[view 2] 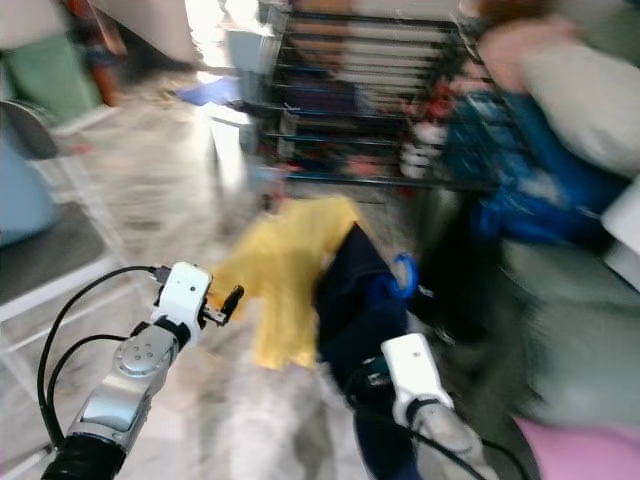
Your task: Hang hanger
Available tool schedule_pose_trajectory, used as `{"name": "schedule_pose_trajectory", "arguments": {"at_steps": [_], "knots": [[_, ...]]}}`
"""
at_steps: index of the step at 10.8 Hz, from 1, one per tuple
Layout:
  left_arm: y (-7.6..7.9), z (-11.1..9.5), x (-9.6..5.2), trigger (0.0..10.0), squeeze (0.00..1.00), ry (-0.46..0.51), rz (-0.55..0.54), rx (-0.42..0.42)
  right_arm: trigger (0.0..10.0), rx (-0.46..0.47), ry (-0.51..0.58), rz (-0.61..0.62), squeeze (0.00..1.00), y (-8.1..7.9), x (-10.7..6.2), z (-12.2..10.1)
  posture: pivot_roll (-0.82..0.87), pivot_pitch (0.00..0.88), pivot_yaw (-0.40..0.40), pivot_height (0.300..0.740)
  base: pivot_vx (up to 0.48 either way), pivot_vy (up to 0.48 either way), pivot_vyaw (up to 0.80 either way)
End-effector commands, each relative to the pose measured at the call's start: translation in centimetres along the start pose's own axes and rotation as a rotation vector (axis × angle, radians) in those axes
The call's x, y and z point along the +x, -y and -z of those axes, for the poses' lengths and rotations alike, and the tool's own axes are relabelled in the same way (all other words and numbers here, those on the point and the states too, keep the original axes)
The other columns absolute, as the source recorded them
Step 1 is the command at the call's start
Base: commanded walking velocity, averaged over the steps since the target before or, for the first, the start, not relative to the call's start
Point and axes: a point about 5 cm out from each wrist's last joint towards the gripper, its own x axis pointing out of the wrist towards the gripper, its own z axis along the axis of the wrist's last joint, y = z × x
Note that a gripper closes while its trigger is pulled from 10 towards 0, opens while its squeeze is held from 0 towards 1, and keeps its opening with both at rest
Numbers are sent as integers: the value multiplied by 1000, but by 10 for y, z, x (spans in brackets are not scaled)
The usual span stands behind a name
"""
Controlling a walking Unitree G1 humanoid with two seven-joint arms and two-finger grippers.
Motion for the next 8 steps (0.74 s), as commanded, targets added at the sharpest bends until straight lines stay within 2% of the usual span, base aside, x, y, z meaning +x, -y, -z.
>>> {"name": "schedule_pose_trajectory", "arguments": {"at_steps": [1,8], "knots": [[-3,-1,0,10000,0,0,2,1,10000,3,73,20,0,0,3,-16,4,0,-48,740,274,394,0],[0,-4,3,10000,0,0,37,10,10000,46,59,78,0,3,2,-12,-3,0,-36,740,340,335,0]]}}
